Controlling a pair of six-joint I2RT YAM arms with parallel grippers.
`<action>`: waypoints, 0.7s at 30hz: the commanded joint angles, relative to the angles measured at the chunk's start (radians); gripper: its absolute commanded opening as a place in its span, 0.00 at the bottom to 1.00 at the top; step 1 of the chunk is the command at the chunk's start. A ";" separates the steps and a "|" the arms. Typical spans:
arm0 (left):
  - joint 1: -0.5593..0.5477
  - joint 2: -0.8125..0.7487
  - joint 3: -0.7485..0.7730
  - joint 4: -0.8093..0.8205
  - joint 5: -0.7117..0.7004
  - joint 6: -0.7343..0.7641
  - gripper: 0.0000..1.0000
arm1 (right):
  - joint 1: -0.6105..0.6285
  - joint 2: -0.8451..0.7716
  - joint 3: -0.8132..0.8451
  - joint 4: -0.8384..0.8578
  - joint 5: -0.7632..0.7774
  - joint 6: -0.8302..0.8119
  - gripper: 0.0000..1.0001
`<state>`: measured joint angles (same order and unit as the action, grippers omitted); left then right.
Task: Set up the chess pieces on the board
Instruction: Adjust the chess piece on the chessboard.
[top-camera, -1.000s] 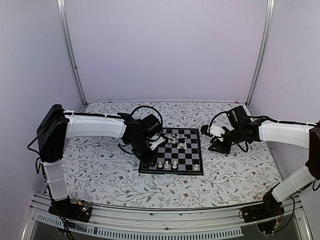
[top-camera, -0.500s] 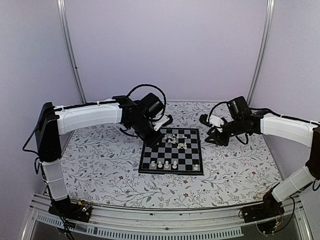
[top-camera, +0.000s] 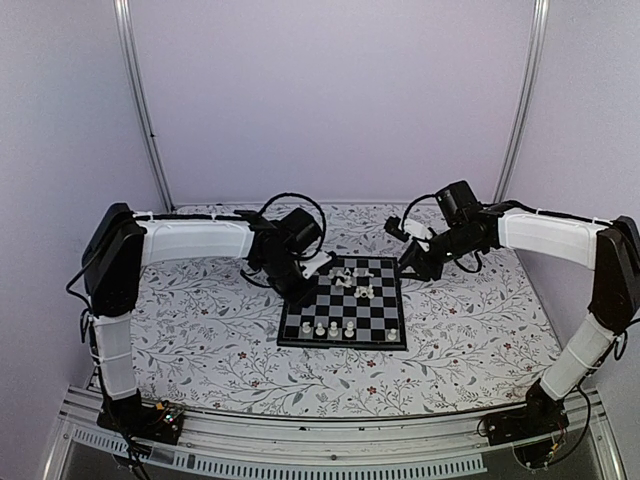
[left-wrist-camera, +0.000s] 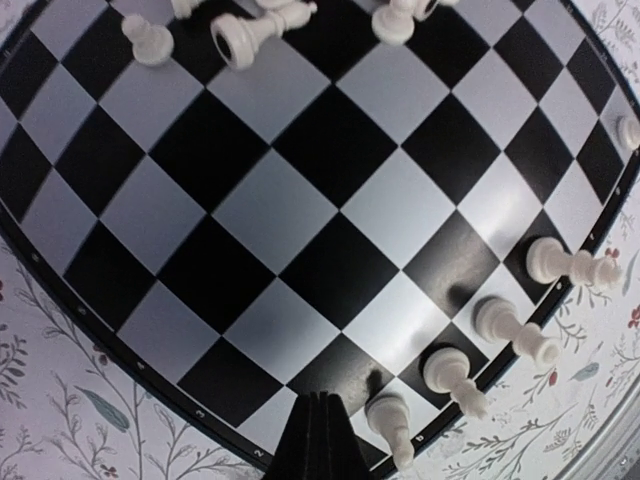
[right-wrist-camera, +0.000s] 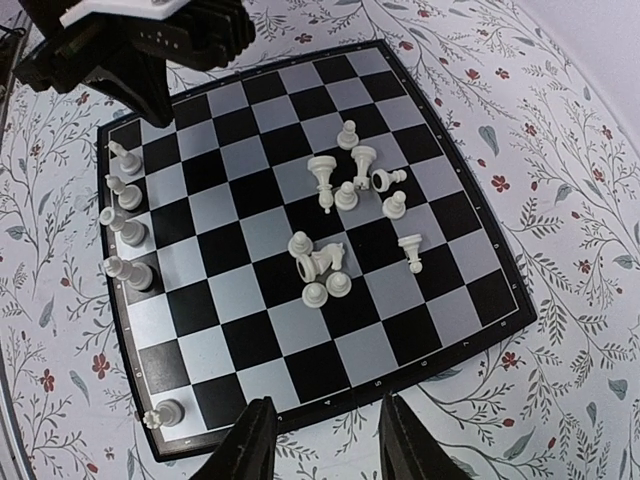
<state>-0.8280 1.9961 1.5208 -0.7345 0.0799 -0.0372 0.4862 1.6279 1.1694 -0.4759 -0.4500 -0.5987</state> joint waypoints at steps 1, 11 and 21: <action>0.006 -0.010 -0.056 -0.004 0.082 0.017 0.00 | 0.006 0.009 0.014 -0.017 -0.037 0.019 0.37; -0.003 0.020 -0.074 -0.014 0.151 0.030 0.00 | 0.006 0.029 0.009 -0.023 -0.046 0.019 0.37; -0.013 0.024 -0.083 -0.043 0.160 0.031 0.00 | 0.007 0.027 -0.001 -0.021 -0.059 0.017 0.38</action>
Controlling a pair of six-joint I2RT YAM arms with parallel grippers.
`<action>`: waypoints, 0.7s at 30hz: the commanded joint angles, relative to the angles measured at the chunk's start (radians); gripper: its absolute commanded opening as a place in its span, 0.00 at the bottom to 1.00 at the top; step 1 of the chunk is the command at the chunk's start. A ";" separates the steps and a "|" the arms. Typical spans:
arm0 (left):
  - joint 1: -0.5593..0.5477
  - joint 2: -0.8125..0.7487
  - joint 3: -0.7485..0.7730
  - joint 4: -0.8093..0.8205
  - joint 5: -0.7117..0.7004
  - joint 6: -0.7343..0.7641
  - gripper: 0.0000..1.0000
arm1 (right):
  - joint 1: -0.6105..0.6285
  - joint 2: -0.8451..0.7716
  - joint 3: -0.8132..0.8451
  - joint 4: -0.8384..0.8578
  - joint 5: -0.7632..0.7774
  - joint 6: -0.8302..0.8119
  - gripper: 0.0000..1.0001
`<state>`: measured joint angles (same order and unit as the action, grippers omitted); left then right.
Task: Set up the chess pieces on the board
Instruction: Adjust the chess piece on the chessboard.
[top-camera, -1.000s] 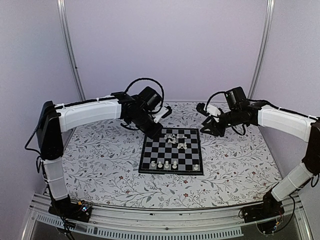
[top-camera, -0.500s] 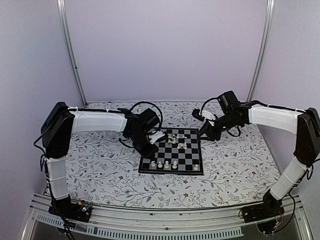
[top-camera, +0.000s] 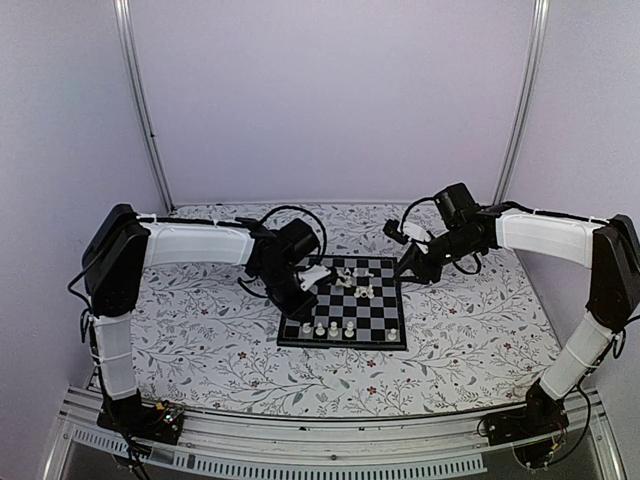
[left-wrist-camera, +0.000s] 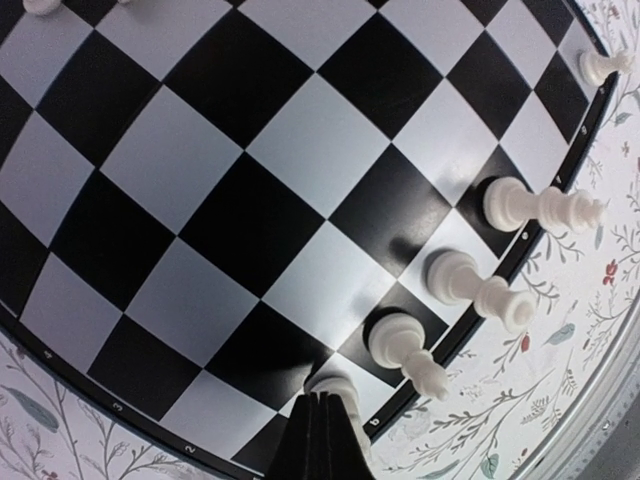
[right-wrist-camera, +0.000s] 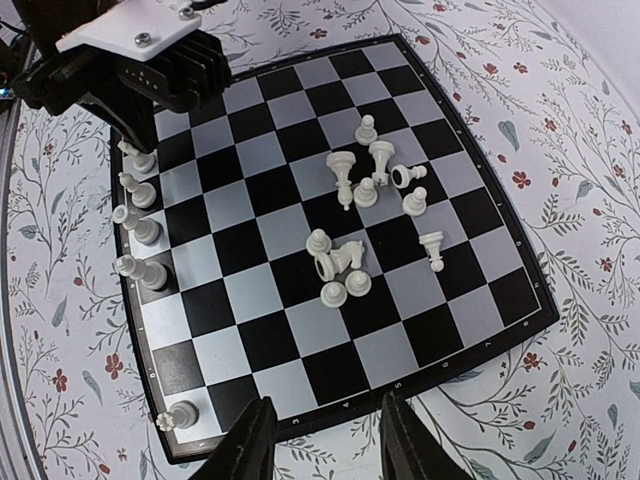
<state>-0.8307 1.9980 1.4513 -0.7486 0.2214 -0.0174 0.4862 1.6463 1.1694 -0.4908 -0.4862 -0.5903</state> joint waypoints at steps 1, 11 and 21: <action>-0.011 0.021 -0.015 -0.033 0.024 0.009 0.00 | 0.006 0.010 -0.001 -0.007 -0.023 0.009 0.38; 0.009 0.026 -0.006 -0.008 -0.045 -0.005 0.00 | 0.005 0.028 0.004 -0.003 -0.035 0.009 0.39; 0.045 -0.078 0.138 0.004 -0.333 -0.059 0.13 | 0.017 0.071 0.069 -0.020 0.035 -0.014 0.40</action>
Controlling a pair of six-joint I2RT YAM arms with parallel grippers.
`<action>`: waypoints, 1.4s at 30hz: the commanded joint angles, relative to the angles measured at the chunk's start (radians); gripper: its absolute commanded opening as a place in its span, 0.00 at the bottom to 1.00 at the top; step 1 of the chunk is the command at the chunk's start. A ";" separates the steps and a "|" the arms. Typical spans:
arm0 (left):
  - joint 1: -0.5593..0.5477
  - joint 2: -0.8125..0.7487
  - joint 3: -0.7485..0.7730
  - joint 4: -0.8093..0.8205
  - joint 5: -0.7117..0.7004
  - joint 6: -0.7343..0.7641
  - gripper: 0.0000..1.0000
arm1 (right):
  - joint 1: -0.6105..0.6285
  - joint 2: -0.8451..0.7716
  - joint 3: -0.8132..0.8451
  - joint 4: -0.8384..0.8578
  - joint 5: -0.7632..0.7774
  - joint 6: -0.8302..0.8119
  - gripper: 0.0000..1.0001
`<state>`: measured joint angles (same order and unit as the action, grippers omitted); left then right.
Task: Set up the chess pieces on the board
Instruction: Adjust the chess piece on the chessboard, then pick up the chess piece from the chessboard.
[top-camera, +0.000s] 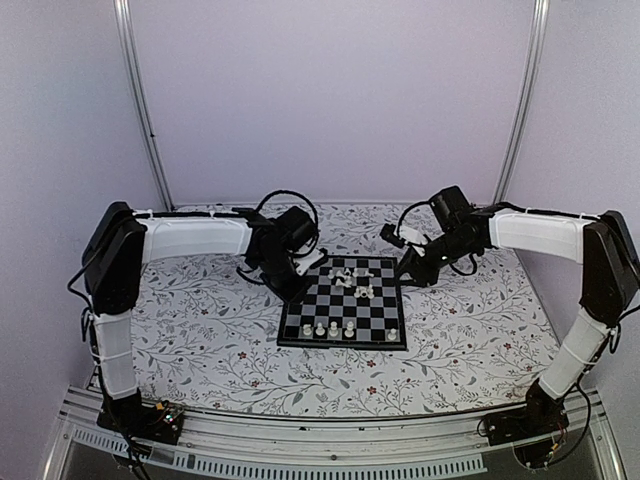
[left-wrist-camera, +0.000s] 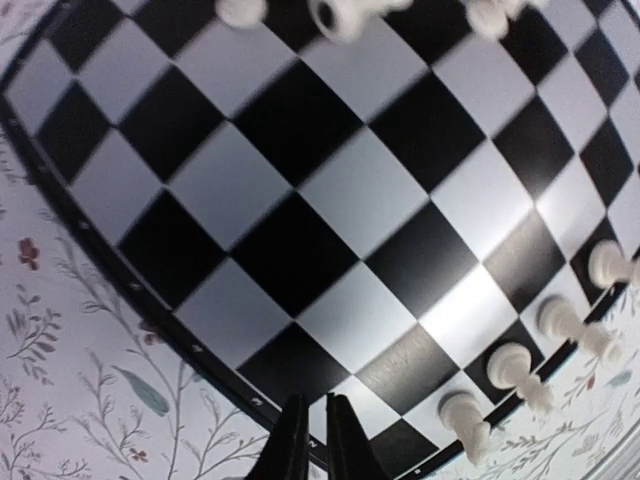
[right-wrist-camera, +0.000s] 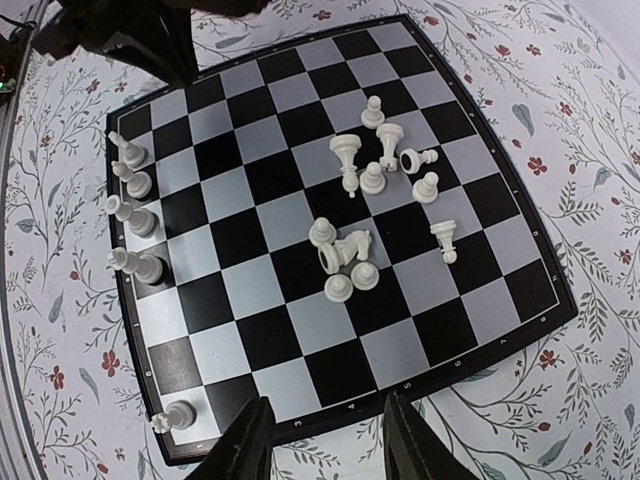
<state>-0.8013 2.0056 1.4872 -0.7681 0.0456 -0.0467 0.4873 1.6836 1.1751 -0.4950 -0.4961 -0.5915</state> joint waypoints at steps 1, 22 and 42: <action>0.015 -0.101 0.132 0.026 -0.180 -0.034 0.17 | 0.021 0.048 0.077 -0.021 0.056 -0.018 0.40; 0.111 -0.415 -0.171 0.574 -0.136 -0.062 0.46 | 0.114 0.335 0.288 -0.146 0.144 -0.029 0.38; 0.113 -0.396 -0.160 0.553 -0.071 -0.078 0.47 | 0.114 0.393 0.344 -0.178 0.133 -0.016 0.15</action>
<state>-0.6907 1.6104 1.3045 -0.2222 -0.0448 -0.1184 0.5976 2.0720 1.4986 -0.6487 -0.3473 -0.6102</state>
